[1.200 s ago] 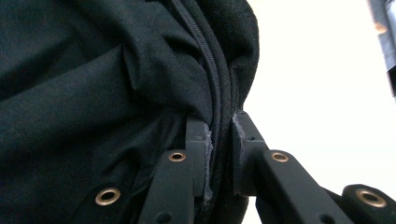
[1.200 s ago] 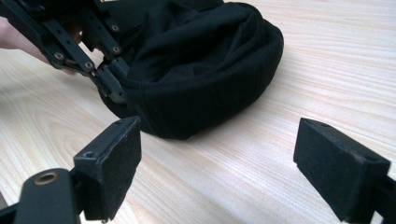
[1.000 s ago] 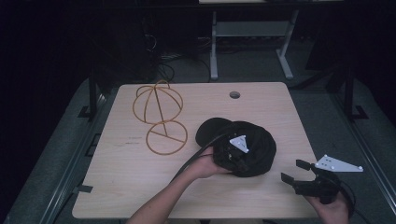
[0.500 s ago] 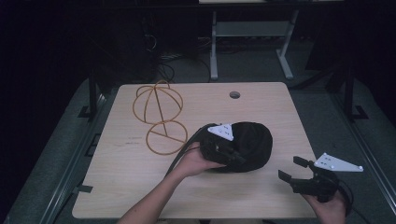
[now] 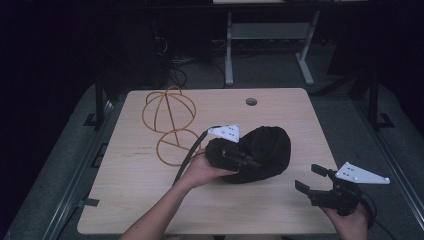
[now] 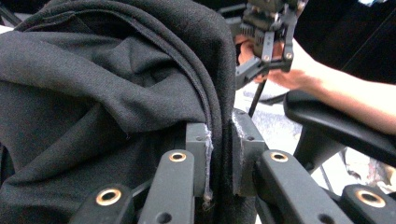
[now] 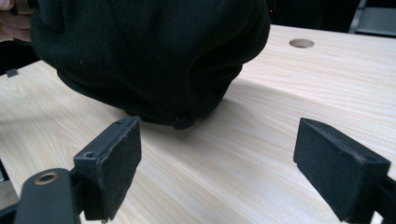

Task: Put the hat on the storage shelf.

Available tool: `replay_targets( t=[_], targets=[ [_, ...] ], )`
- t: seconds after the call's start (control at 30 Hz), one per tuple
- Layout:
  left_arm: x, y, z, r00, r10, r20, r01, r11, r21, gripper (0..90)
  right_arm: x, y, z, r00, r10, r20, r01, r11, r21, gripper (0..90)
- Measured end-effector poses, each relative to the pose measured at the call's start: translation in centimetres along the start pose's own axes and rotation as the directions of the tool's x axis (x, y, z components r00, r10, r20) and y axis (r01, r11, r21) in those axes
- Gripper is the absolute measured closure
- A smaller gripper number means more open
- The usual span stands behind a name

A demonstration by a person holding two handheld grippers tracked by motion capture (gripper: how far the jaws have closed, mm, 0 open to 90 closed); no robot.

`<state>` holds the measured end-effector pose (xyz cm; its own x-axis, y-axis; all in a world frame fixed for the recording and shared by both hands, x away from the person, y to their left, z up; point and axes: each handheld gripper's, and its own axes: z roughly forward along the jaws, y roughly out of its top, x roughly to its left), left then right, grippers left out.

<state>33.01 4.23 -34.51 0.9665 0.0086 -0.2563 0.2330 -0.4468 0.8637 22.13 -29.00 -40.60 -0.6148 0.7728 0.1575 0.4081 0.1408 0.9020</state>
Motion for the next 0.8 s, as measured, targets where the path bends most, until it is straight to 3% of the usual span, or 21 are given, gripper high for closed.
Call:
replay_targets(
  t=[0.4, 0.8],
  targets=[
    [-0.8, 1.4, -1.5, 0.9996, 0.027, -0.004, -0.027, 0.9991, -0.033, 79.8, 1.1, 1.5, 0.3, 0.9993, -0.02, -0.03, 0.019, 0.999, -0.041, 14.1],
    [-1.6, 2.4, -1.7, 0.9986, 0.053, 0.001, -0.053, 0.9978, -0.039, 79.7, 2.1, 3.4, 1.3, 0.9966, -0.055, -0.061, 0.048, 0.993, -0.107, 14.1]
  ],
)
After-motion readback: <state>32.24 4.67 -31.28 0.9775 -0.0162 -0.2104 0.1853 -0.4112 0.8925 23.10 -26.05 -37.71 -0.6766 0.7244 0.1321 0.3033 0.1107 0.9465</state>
